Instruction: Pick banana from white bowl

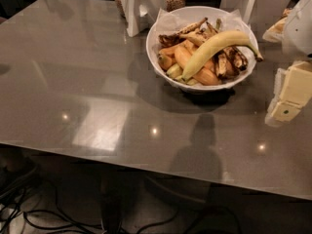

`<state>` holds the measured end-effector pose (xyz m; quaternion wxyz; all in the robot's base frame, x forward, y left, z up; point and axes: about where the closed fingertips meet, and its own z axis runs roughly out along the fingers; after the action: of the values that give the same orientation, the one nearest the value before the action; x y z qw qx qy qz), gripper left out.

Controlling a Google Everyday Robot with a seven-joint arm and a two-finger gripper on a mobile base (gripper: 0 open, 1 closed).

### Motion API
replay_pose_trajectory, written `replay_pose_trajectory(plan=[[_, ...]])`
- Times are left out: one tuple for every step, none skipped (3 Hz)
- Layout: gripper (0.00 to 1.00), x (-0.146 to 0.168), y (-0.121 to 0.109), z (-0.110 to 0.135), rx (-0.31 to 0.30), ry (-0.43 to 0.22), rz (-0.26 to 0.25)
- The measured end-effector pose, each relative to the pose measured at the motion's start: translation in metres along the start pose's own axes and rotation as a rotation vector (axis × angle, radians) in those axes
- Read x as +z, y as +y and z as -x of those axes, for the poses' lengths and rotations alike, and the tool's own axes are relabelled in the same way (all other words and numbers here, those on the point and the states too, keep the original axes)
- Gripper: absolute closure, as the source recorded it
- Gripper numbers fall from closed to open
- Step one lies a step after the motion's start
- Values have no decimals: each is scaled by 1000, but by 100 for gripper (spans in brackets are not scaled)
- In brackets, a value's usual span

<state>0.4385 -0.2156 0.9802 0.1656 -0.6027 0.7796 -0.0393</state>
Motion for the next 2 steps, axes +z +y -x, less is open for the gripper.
replay_pose_trajectory(plan=[[0, 0, 0, 0, 0, 0, 0], [0, -4, -13, 9, -33, -59, -59]])
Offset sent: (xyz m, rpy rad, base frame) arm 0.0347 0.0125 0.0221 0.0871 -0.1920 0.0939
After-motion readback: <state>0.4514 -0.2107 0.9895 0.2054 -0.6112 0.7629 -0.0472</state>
